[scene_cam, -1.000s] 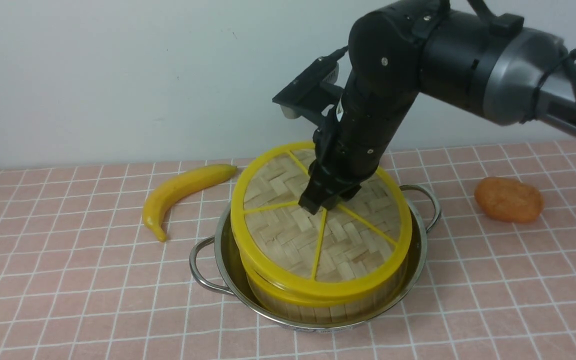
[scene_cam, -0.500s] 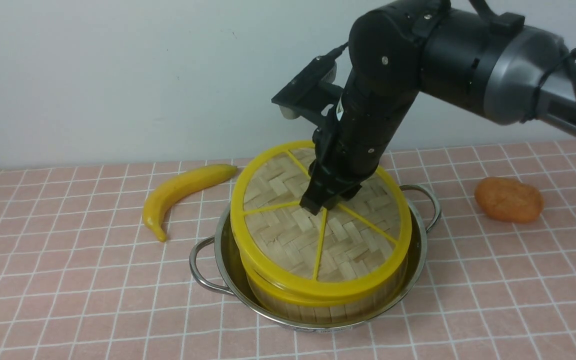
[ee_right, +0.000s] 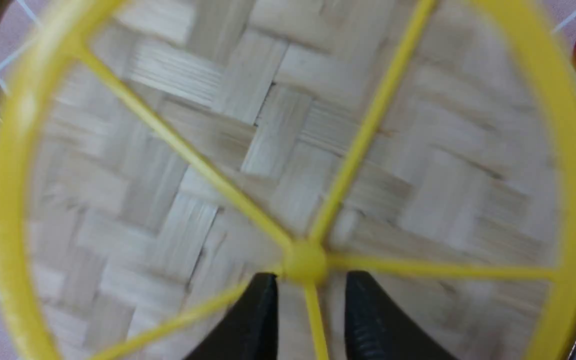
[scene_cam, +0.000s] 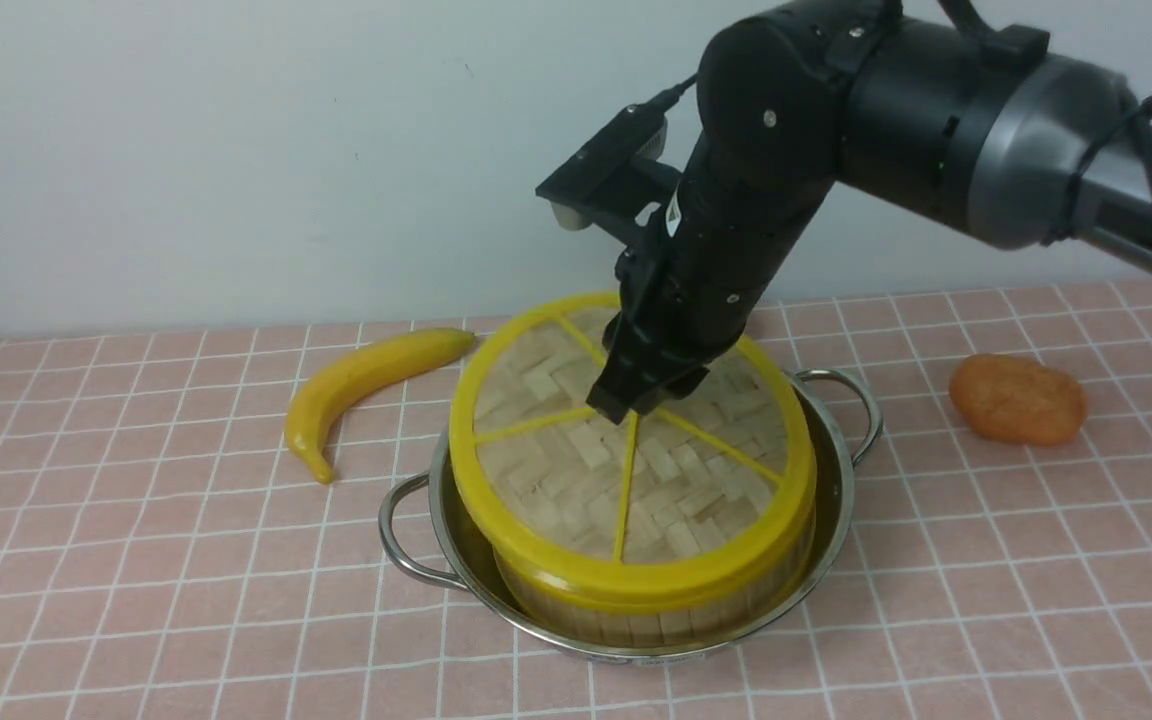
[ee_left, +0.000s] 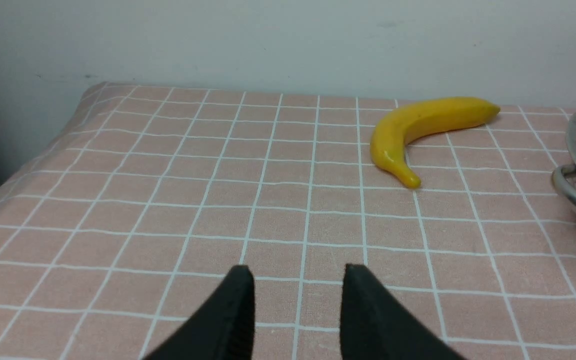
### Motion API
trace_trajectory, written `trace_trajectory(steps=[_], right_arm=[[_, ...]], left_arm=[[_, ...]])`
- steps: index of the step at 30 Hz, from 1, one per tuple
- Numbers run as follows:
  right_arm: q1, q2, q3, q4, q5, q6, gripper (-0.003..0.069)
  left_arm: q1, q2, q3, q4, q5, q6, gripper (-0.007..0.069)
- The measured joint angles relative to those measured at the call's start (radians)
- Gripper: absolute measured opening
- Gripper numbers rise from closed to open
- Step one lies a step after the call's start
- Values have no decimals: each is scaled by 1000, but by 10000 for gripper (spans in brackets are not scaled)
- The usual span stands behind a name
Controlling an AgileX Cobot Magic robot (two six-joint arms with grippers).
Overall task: Place the steamer in the pot on the pink tablecloth, and put the lid on the steamer.
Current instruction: 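Place the bamboo steamer lid onto the steamer basket in the pot with the right gripper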
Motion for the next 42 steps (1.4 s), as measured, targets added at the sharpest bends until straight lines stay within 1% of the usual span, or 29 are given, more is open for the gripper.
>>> trace_trajectory(steps=[1,3,6,11,14,20,24,27,29,30,31,32,33,38,42], right_arm=[[0,0,0,0,0,0,236],[0,0,-1,0,5,0,288],[0,0,-1,-1,12,0,334],[0,0,-1,0,6,0,350],[0,0,-1,27,-23,0,349],[0,37,-6,88,-59,0,327],[0,75,-6,90,-58,0,310],[1,96,-6,86,-58,-1,283],[5,96,-6,76,-59,-1,247],[6,96,-6,76,-59,-1,242],[8,96,-6,73,-59,-1,217],[10,96,-6,68,-58,-1,170],[11,96,-6,60,-57,0,143],[11,96,-8,9,-38,8,141],[12,93,-10,-51,-21,37,141]], left_arm=[[0,0,0,0,0,0,243],[0,0,0,0,0,0,243],[0,0,0,0,0,0,243],[0,0,0,0,0,0,243],[0,0,0,0,0,0,243],[0,0,0,0,0,0,243],[0,0,0,0,0,0,243],[0,0,0,0,0,0,243],[0,0,0,0,0,0,243],[0,0,0,0,0,0,243],[0,0,0,0,0,0,243],[0,0,0,0,0,0,243],[0,0,0,0,0,0,243],[0,0,0,0,0,0,243],[0,0,0,0,0,0,243]])
